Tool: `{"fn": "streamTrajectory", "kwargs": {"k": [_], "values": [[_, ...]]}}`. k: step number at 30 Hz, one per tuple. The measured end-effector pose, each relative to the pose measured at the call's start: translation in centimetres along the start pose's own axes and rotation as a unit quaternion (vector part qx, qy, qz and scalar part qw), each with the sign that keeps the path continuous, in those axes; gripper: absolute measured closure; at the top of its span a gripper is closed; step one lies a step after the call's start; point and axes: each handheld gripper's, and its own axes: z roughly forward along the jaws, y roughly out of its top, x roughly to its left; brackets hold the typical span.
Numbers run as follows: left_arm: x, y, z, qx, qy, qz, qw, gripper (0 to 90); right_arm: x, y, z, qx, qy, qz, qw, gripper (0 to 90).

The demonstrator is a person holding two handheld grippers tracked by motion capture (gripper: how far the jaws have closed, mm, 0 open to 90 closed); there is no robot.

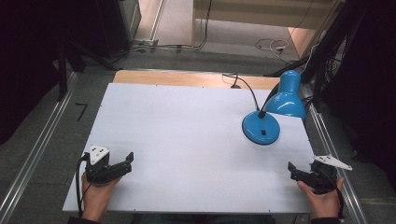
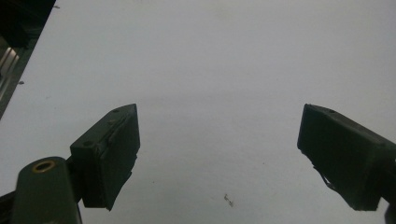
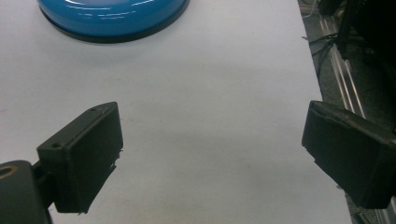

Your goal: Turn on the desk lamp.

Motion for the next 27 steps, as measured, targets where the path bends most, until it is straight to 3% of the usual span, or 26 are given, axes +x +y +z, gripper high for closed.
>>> {"fn": "streamTrajectory", "kwargs": {"k": [10, 19, 27], "values": [[0.0, 0.0, 0.1, 0.0, 0.001, 0.0, 1.0, 13.5, 0.9, 0.8, 0.0, -0.031, 0.004, -0.008, 0.9995, 4.1], [0.0, 0.0, 0.1, 0.0, 0.002, 0.0, 1.0, 13.5, 1.1, 1.4, 0.4, -0.037, 0.011, 0.0, 0.9993, 4.6], [0.0, 0.0, 0.1, 0.001, 0.004, 0.001, 1.0, 13.5, 1.3, 1.8, 0.8, -0.043, 0.02, -0.007, 0.9989, 5.4]]}}
